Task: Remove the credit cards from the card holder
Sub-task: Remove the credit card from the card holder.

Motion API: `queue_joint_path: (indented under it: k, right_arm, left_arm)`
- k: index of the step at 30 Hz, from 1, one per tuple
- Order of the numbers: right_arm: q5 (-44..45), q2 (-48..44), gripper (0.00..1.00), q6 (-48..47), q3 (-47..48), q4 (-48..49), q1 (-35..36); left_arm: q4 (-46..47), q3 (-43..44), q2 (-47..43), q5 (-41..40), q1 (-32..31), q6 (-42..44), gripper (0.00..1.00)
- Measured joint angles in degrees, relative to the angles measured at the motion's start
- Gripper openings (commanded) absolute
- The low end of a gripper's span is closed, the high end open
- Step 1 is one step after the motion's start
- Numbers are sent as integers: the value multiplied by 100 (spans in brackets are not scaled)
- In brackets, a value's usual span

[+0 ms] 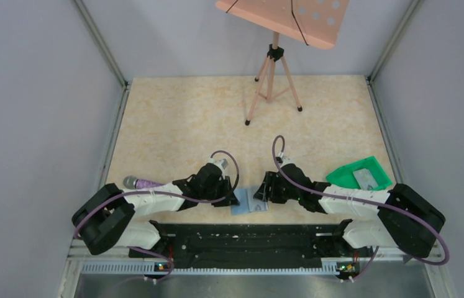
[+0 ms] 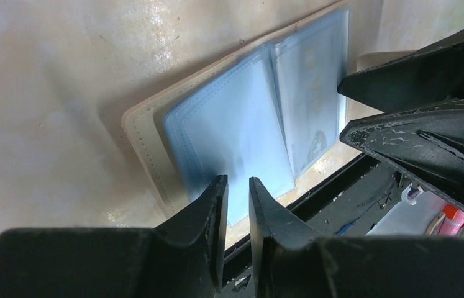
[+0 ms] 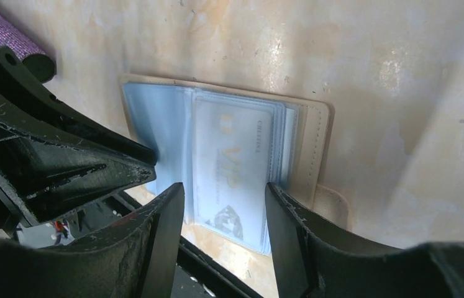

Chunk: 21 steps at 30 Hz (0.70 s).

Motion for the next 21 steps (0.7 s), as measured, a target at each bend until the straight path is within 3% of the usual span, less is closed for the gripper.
queue_joint_path:
  k: [21]
  right_arm:
    - [-544,96,51,444,-341,1045,0]
  left_arm:
    - [-76,0,-50,-46,-15,2,25]
